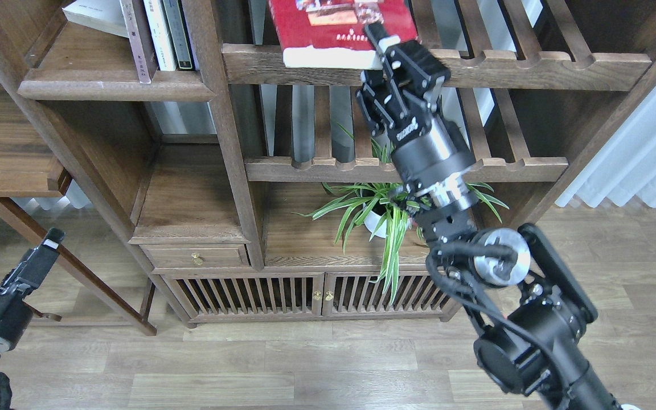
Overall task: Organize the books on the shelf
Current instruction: 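Pull the red book off the top shelf down toward the robot, then hold the red book low and raise the left gripper toward it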
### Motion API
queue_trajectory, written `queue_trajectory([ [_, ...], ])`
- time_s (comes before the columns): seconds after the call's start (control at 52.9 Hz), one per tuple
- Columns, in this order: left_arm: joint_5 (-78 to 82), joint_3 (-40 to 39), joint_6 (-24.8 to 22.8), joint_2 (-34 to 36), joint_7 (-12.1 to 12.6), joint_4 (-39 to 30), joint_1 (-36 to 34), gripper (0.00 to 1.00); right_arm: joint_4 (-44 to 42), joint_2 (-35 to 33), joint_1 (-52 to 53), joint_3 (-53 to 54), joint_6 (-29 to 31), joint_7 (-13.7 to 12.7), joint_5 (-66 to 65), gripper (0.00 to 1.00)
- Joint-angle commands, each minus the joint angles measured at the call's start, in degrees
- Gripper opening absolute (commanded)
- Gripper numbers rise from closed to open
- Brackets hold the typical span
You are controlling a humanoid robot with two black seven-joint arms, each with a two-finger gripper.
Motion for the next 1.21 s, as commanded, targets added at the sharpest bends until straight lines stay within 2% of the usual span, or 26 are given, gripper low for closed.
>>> queue_trajectory([
  [0.0, -0.78, -0.17, 0.00, -0.14, -0.10, 0.02, -0.09, 0.99, -0.09, 0.00, -4.37, -2.03, 6.94, -0.79, 0.24, 0.04],
  [0.094, -3.24, -0.17, 0.00, -0.14, -0.10, 0.81, -0.53, 0.99, -0.09, 0.00, -8.15, -5.28, 12.66, -1.94, 0.33, 0.04],
  [0.132, -3.77, -0.08, 0.00, -0.14, -0.10, 1.16, -0.79, 0.99, -0.09, 0.00, -9.48, -6.60, 14.34, -1.94, 0.42, 0.04],
  [0.151, -4.38, -0.08, 0.00, -0.48, -0.19, 2.29, -2.01, 0.99, -0.18, 0.00, -12.52, -10.00, 17.91, -1.94, 0.42, 0.05],
  [0.208, -4.48, -0.08, 0.00, -1.28, -0.19, 2.39, -2.11, 0.99, -0.26, 0.00, -14.83, -12.40, 20.19, -1.85, 0.42, 0.05],
  [0.378, -4.48, 0.89, 0.00, -2.42, -0.10, 3.45, -1.06, 1.00, -0.53, -1.93, -20.72, -15.13, 20.19, -2.20, 0.07, 0.04],
  [0.623, -7.37, 2.03, 0.00, -3.91, -0.54, 5.47, 0.61, 1.00, -1.40, -2.63, -23.98, -15.39, 20.19, -4.84, -1.86, 0.05],
  [0.793, -11.33, 4.23, 0.00, -5.41, -0.54, 5.03, 0.96, 1.00, -4.31, -7.82, -23.28, -15.39, 20.19, -5.63, -2.30, 0.06],
  [0.831, -13.17, 5.19, 0.00, -5.50, -0.63, 4.94, 0.79, 1.00, -4.83, -8.61, -23.10, -15.39, 20.19, -6.33, -2.30, 0.07],
  [0.945, -20.21, 8.53, 0.00, -6.64, -0.37, 5.03, -0.53, 1.00, -7.03, -8.61, -22.84, -15.31, 20.19, -10.98, -1.95, 0.08],
  [1.134, -27.24, 13.81, 0.00, -7.08, -0.81, 1.87, -4.49, 1.00, -12.22, -6.68, -22.93, -15.48, 20.19, -12.66, -1.69, 0.08],
  [1.171, -28.30, 14.60, 0.00, -7.08, -0.90, 0.46, -4.84, 1.00, -12.92, -6.50, -22.84, -15.83, 20.19, -13.27, -1.69, 0.08],
  [1.19, -29.43, 16.17, 0.00, -7.17, -0.98, -1.11, -5.62, 1.00, -14.31, -6.33, -22.40, -16.36, 20.19, -14.76, -1.60, 0.08],
])
